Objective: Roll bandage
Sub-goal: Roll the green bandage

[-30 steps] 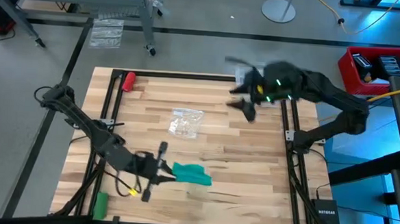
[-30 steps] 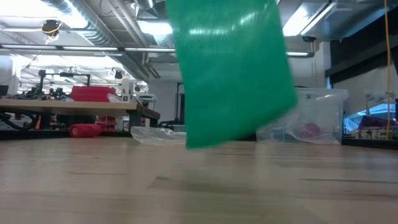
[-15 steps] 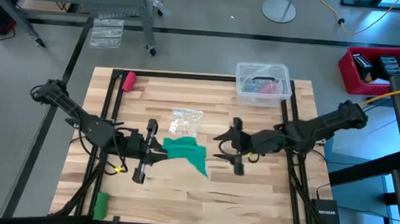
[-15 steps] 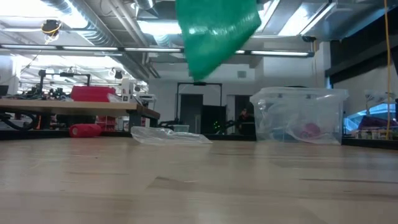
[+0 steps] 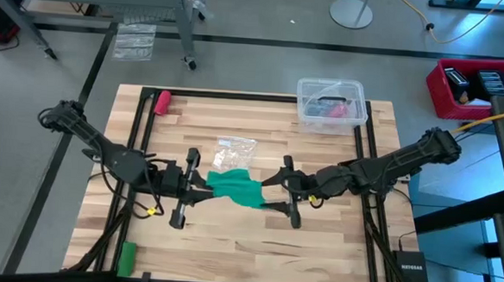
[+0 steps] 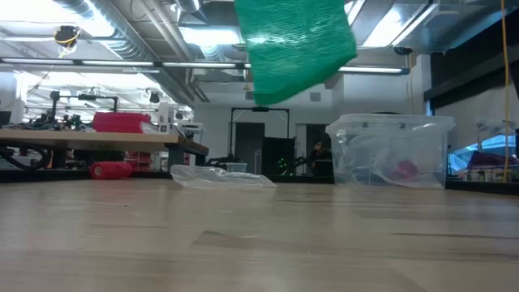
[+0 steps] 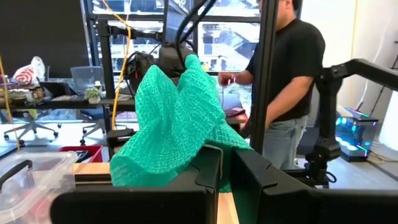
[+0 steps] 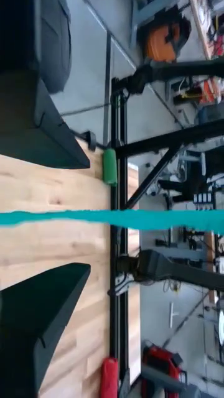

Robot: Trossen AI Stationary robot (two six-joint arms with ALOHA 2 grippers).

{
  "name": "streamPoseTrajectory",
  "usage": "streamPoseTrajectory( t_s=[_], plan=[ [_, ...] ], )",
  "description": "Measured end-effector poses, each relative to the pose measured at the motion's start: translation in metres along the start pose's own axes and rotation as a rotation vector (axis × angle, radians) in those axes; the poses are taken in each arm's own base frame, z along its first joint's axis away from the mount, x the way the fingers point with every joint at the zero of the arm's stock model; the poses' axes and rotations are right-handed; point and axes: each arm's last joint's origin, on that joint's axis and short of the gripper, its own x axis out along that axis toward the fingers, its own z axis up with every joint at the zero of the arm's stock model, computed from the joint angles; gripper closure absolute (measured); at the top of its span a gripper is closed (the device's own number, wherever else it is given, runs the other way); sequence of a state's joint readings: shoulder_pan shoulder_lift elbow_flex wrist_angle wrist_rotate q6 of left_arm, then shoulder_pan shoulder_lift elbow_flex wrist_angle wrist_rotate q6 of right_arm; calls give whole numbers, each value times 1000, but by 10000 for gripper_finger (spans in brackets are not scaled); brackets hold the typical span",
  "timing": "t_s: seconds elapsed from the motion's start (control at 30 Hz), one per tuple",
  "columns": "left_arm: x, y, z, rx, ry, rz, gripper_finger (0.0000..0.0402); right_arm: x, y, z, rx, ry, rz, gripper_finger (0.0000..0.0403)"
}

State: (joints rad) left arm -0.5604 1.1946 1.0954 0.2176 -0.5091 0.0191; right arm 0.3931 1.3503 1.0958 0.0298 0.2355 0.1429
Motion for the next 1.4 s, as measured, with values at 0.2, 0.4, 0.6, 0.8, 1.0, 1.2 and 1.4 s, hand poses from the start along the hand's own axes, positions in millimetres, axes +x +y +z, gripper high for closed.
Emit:
streamPoseTrajectory(
  t_s=[0.2,0.4,0.6,0.8,1.0,1.2,1.4],
  plan=[
    [1,1,0,-6,-3,6,384,18,-1,-10,-76,-5,-118,153],
    [1,1,0,-11,-3,6,384,21,-3,-10,-111,-20,-165,286],
    [0,0,0,-12,-1,1,384,9,-9,0,-188,-46,-291,386],
    [-1,-6,-5,-34,43,-79,384,-18,-37,24,-274,-96,-525,395],
    [2,-23,-19,-22,106,-170,384,-59,-79,52,-305,-154,-726,398],
    [5,-34,-26,-24,114,-241,384,-87,-117,61,-305,-147,-836,399],
    [4,-36,-24,-19,97,-256,384,-87,-129,58,-312,-130,-735,400]
  ],
)
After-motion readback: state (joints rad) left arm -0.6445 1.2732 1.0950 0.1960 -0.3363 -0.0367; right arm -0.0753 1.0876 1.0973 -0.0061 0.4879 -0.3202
